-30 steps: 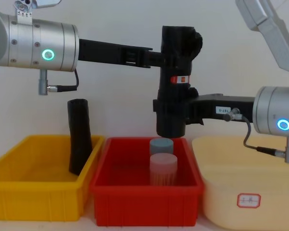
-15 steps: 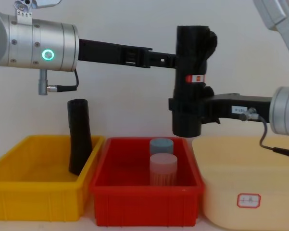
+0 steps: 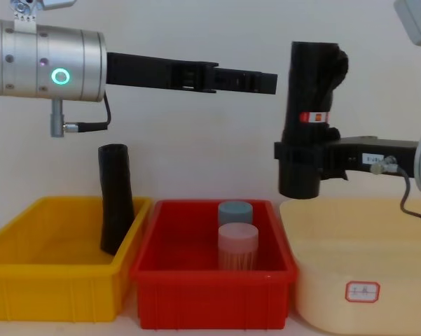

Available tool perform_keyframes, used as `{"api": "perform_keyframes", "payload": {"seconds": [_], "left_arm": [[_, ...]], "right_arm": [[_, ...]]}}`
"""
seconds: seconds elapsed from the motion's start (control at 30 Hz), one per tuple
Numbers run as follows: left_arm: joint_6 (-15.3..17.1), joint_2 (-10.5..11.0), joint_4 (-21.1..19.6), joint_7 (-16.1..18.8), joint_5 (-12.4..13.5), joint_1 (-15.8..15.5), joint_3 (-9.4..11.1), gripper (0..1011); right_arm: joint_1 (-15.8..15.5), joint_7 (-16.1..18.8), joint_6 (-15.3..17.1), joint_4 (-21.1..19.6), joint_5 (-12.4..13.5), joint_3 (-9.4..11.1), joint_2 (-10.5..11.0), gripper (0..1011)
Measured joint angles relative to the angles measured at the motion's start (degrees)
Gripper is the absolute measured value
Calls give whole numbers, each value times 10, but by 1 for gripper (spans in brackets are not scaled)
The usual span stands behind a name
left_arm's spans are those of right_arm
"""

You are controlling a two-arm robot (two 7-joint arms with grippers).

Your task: Pick up the garbage bag with the one hand and transfer it to the other hand.

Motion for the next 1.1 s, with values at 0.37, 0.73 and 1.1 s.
{"api": "perform_keyframes", "payload": {"seconds": [0.37,0.73,1.1], "left_arm": [[-1,13,-11,0,-18,13,-14,1001],[-5,32,-34,43,-27,37,-40,1001],[-7,46,-64,114,-18,61,-61,1002]], "right_arm": [[-8,-40,12,-3,-9,25,0,593],[-20,-78,41,-15,-17,59,16,593],[-38,-105,81,-32,-23,86,35,593]]}}
